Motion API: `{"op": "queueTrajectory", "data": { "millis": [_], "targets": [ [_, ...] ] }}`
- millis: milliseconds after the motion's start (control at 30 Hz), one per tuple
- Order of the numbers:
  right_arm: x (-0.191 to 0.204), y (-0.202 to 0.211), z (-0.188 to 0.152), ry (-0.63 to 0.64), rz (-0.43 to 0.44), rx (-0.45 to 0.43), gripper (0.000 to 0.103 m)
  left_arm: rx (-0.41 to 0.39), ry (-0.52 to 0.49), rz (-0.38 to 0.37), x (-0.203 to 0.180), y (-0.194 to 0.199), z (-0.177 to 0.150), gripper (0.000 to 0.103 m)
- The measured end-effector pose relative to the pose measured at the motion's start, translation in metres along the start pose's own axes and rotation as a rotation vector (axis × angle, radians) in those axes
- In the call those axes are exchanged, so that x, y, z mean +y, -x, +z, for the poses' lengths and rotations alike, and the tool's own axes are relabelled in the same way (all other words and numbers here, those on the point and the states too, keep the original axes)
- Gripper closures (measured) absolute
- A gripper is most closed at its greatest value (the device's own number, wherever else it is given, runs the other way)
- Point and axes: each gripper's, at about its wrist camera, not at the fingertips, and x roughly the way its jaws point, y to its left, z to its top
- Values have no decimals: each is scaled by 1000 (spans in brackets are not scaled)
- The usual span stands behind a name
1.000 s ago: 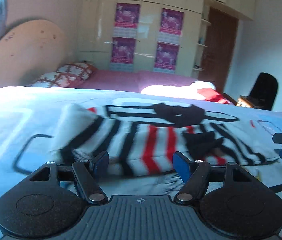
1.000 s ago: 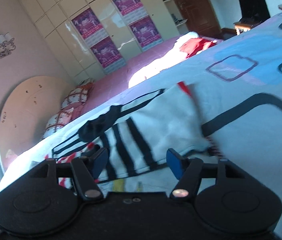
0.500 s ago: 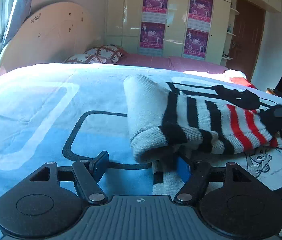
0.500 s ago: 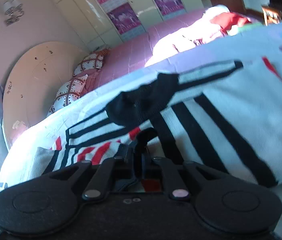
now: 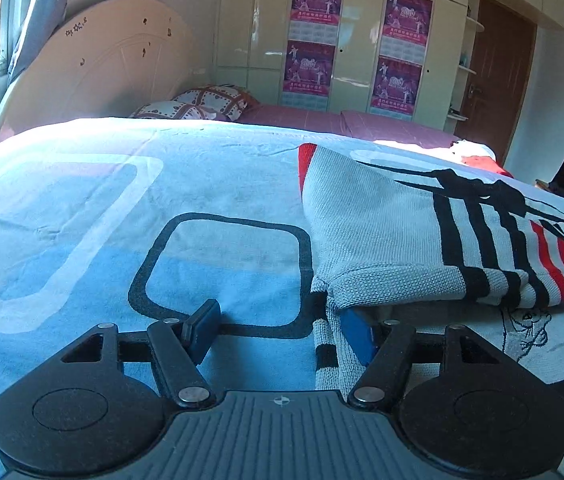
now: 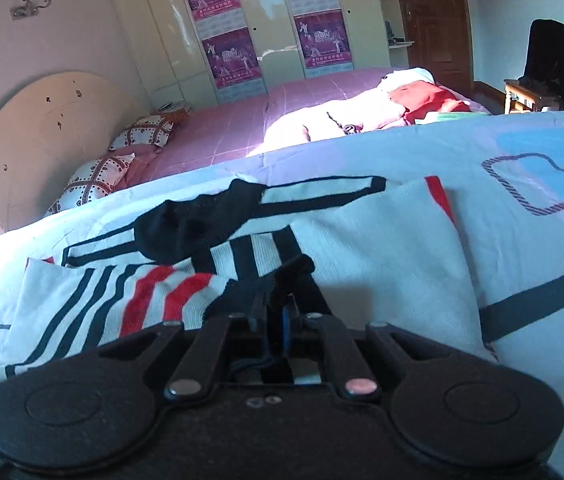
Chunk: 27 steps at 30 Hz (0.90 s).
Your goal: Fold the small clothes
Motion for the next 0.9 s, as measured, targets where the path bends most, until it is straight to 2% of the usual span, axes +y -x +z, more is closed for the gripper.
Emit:
{"op": "queueTrajectory", "data": {
  "millis": [133, 267, 367, 500, 567, 600, 667, 700, 767, 800, 900],
  "targets": [
    [2, 10, 1, 15, 14, -26, 96, -3, 29, -14, 4, -2, 0, 37],
    [-3, 3, -6, 28, -14, 8, 96, 3, 6, -6, 1, -4, 1, 37],
    [-5, 10, -3, 34, 1, -33, 96, 3, 17, -15, 3, -4, 1, 37],
    [-15, -10, -11, 38, -25, 51, 95, 15, 7, -18, 4, -4, 2, 37],
    [-19, 0, -12, 26, -44, 21, 91, 31, -11, -50, 10, 1, 5, 37],
    [-22, 8, -11, 16, -68, -2, 82, 32, -10, -61, 17, 6, 5, 37],
    [-30, 25, -8, -21, -63, -59, 84, 4, -3, -52, 29, 20, 7, 37],
    [-31, 32, -5, -30, -41, -84, 90, -35, 1, -60, 32, 29, 12, 37],
    [-19, 32, 0, 22, -11, -96, 91, -100, -23, -125, 21, 37, 26, 37],
    [-10, 26, 1, 58, 9, -86, 90, -108, -60, -158, 7, 34, 33, 37],
    [19, 0, -5, 190, 29, -32, 82, -58, -122, -253, -40, 4, 45, 37]
  ]
}}
